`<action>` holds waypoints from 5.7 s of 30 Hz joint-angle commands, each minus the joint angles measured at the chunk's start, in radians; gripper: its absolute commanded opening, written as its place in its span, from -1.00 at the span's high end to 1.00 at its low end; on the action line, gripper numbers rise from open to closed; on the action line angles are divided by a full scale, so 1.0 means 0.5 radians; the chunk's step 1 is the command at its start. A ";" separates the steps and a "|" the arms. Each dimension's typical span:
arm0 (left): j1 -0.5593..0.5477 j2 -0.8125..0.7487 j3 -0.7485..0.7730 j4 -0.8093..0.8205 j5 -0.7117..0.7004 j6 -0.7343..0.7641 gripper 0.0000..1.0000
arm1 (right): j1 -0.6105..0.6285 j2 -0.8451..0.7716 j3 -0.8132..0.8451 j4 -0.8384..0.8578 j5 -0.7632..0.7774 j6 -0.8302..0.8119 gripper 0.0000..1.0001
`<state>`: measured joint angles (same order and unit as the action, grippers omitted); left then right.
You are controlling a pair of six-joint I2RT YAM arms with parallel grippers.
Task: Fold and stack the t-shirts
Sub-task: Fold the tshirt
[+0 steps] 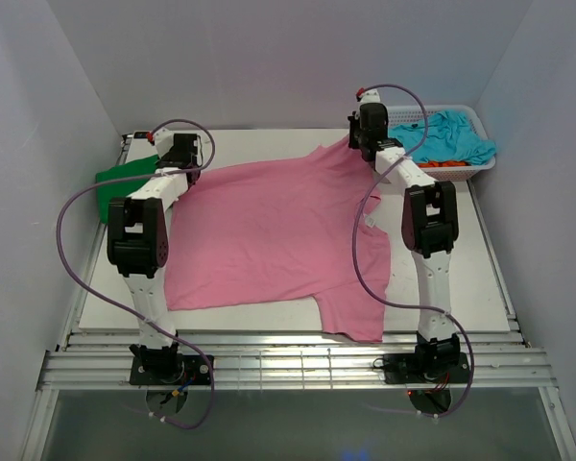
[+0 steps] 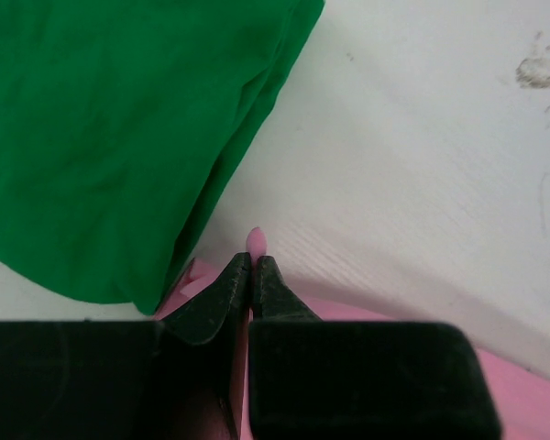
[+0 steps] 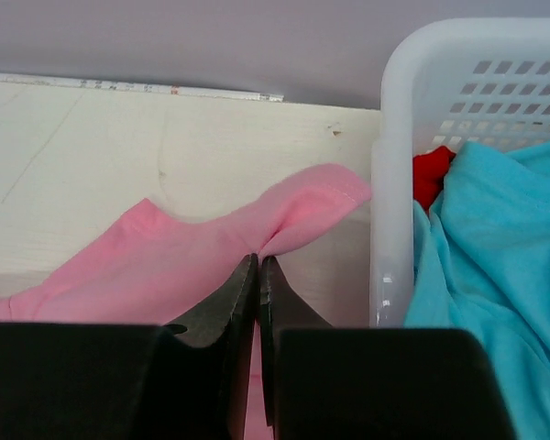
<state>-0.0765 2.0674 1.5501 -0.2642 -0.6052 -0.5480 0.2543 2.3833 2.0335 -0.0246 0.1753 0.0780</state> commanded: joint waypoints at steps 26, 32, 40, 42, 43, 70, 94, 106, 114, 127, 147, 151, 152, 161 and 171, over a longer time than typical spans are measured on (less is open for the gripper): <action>0.018 -0.680 -0.707 -0.021 -0.054 -0.165 1.00 | 0.114 -1.241 -1.486 0.132 0.024 -0.061 0.85; 0.015 -0.800 -0.827 0.019 -0.063 -0.174 1.00 | 0.139 -1.389 -1.609 0.074 0.051 -0.058 0.85; 0.015 -0.916 -0.946 0.010 -0.078 -0.208 1.00 | 0.169 -1.511 -1.766 -0.018 0.088 -0.027 0.85; 0.015 -0.917 -0.953 -0.008 -0.069 -0.208 1.00 | 0.179 -1.530 -1.809 -0.034 0.088 -0.018 0.85; 0.015 -0.913 -0.953 -0.021 -0.066 -0.208 1.00 | 0.185 -1.536 -1.824 -0.043 0.091 -0.018 0.85; -0.200 -1.070 -1.072 -0.493 -0.351 -0.395 -0.47 | 0.372 -1.726 -2.073 -0.377 0.551 0.175 0.18; -0.332 -0.441 -0.612 -0.021 -0.106 -0.248 1.00 | 0.375 -1.006 -1.358 0.025 -0.047 0.016 -0.02; -0.365 -0.367 -0.489 0.156 0.194 -0.193 1.00 | 0.369 -0.662 -1.042 -0.033 -0.053 0.006 -0.01; -0.574 -0.294 -0.434 0.461 0.716 -0.088 1.00 | 0.372 -0.708 -1.171 -0.049 -0.056 0.043 0.01; -0.666 -0.055 -0.308 0.513 1.048 -0.150 1.00 | 0.369 -0.695 -1.263 -0.092 -0.102 0.068 0.37; -0.798 -0.070 -0.508 0.513 1.066 -0.272 1.00 | 0.378 -0.941 -1.502 -0.110 -0.102 0.071 0.85; -0.816 -0.057 -0.551 0.513 1.063 -0.300 1.00 | 0.400 -1.054 -1.603 -0.089 -0.075 0.074 0.85; -0.823 -0.057 -0.557 0.513 1.063 -0.303 1.00 | 0.406 -1.073 -1.625 -0.089 -0.071 0.077 0.85; -0.832 -0.073 -0.591 0.513 1.008 -0.297 1.00 | 0.559 -1.382 -1.937 -0.086 -0.038 0.132 0.85; -0.832 -0.107 -0.594 0.510 1.005 -0.275 1.00 | 0.777 -1.643 -2.189 -0.199 0.070 0.292 0.85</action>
<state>-0.4820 2.0567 1.2701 0.0269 -0.0967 -0.6956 0.6235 1.6138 0.9634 -0.0925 0.1818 0.1772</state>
